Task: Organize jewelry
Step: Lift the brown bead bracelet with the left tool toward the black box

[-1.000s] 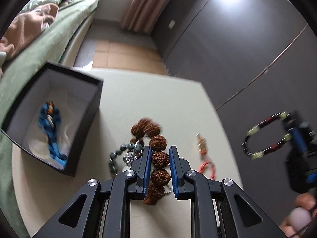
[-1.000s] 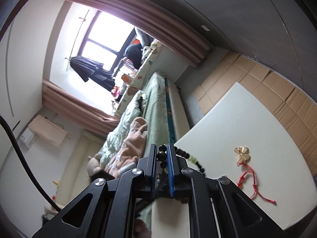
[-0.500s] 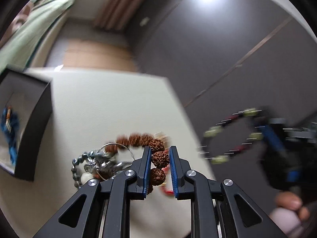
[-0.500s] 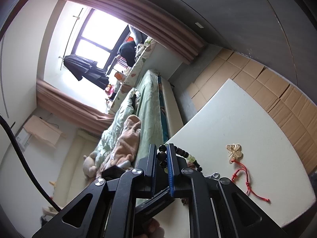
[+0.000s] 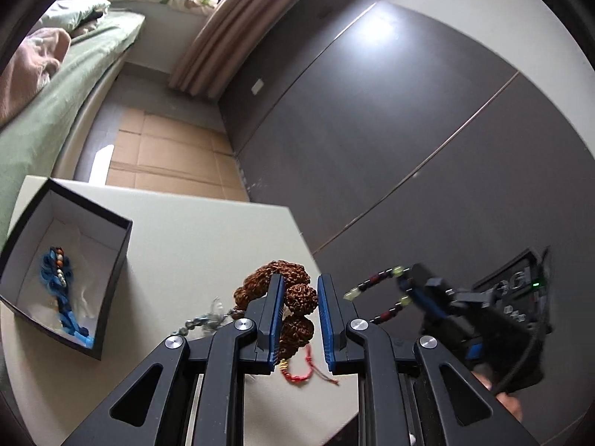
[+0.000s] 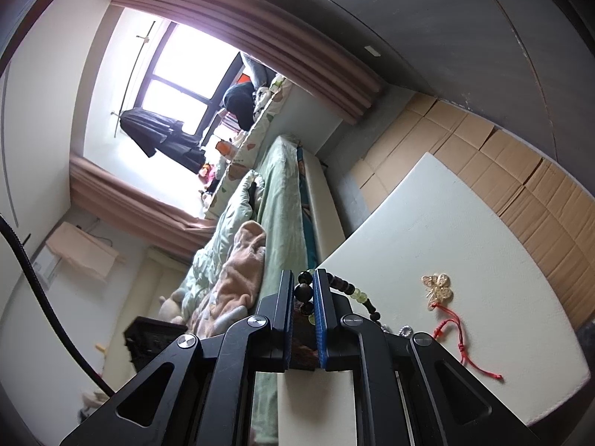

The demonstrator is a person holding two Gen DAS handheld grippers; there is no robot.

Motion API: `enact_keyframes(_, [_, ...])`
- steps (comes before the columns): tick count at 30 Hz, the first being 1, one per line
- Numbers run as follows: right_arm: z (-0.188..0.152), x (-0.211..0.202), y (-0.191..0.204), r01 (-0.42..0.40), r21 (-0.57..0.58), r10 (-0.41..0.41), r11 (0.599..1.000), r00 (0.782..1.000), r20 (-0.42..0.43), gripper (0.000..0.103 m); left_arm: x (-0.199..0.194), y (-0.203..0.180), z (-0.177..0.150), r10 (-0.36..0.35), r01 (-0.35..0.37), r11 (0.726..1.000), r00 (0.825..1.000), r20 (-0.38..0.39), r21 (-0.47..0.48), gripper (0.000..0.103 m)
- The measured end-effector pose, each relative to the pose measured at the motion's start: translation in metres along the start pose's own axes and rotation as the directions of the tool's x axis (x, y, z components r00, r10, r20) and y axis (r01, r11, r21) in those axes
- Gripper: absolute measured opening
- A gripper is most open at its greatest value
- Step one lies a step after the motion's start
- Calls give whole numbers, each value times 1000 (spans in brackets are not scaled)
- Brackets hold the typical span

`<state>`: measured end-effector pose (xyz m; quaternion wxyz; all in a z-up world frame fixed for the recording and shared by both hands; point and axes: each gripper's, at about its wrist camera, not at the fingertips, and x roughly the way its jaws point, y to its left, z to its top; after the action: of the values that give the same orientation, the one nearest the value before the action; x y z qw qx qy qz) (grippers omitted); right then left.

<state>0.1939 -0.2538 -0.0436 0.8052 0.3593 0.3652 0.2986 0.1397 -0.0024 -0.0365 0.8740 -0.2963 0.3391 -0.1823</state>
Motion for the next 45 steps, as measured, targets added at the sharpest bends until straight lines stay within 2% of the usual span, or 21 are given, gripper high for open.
enact_keyframes(4, [-1,4,3,-5,-5,5,1000,1000,-15,12,-22,-6,9,-21,21,1000,998,55,9,19])
enact_keyframes(12, [0,8,4,-27,6,27,1000,999,-23,12,-48,-20,19,-41,38,999,992,120,26,19])
enact_keyframes(24, [1,11,1,-57,42,58,997,998,-32,12,-76,-56,39,-28,16,997,986,163,76,19])
enact_keyframes(37, [-5,23,6,-110,59,113,992,992,-49,12,-129,-96,67,24,-63,986,968,251,151,19])
enact_keyframes(41, [-8,28,12,-121,47,123,992,991,-58,12,-141,-96,72,50,-95,983,961,270,158,19])
enact_keyframes(45, [-10,34,14,-122,42,124,992,990,-68,12,-146,-83,72,100,-139,983,955,279,121,19])
